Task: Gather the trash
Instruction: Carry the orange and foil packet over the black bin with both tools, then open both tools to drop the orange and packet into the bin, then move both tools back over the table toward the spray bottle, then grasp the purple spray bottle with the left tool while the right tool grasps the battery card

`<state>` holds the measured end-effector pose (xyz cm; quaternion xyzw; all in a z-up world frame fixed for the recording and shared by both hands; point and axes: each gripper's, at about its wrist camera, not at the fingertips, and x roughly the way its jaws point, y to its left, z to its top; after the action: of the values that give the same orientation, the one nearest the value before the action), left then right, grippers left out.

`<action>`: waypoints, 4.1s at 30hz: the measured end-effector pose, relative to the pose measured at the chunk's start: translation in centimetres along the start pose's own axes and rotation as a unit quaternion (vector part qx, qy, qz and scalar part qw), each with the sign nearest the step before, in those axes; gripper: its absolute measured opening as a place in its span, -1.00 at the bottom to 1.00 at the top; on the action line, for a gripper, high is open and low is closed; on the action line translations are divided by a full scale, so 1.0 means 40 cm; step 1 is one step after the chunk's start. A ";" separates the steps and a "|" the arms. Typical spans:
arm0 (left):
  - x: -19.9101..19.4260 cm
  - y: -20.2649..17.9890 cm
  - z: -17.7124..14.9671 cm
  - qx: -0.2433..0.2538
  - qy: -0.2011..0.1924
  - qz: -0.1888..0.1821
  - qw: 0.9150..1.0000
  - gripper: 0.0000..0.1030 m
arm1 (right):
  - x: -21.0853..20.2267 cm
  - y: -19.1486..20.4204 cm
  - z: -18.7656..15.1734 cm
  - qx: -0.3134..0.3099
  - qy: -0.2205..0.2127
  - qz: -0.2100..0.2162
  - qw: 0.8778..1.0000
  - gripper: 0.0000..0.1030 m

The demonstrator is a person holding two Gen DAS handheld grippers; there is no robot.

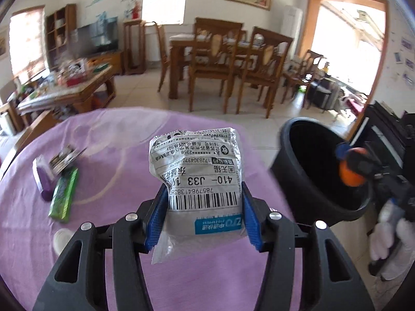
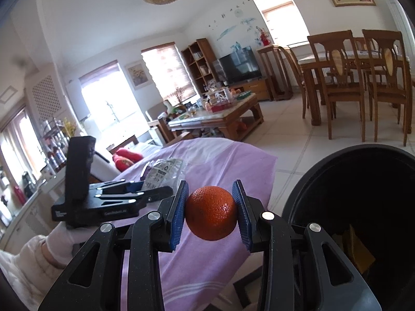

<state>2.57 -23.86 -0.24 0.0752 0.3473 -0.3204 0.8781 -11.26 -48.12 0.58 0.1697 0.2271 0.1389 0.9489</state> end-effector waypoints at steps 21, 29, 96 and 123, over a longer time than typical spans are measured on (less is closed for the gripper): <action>0.222 -0.442 0.055 0.104 0.049 -0.142 0.983 0.02 | -0.166 -0.374 -0.093 0.096 -0.006 -0.181 0.979 -0.31; 0.276 -0.484 0.043 0.127 0.071 -0.138 0.980 0.07 | -0.147 -0.393 -0.126 0.085 0.004 -0.202 0.976 -0.30; 0.038 0.610 -0.027 -0.225 0.052 0.174 0.957 0.64 | 0.887 0.314 0.060 0.151 0.235 0.120 0.953 -0.26; -0.085 0.586 -0.041 -0.183 -0.012 0.159 0.970 -0.53 | 0.719 0.467 0.128 -0.021 0.138 0.089 0.986 -0.96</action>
<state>14.19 -3.17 -1.34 -0.0362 0.3732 -0.1087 0.9207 12.37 -22.77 1.02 0.1485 0.3371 0.2493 0.8957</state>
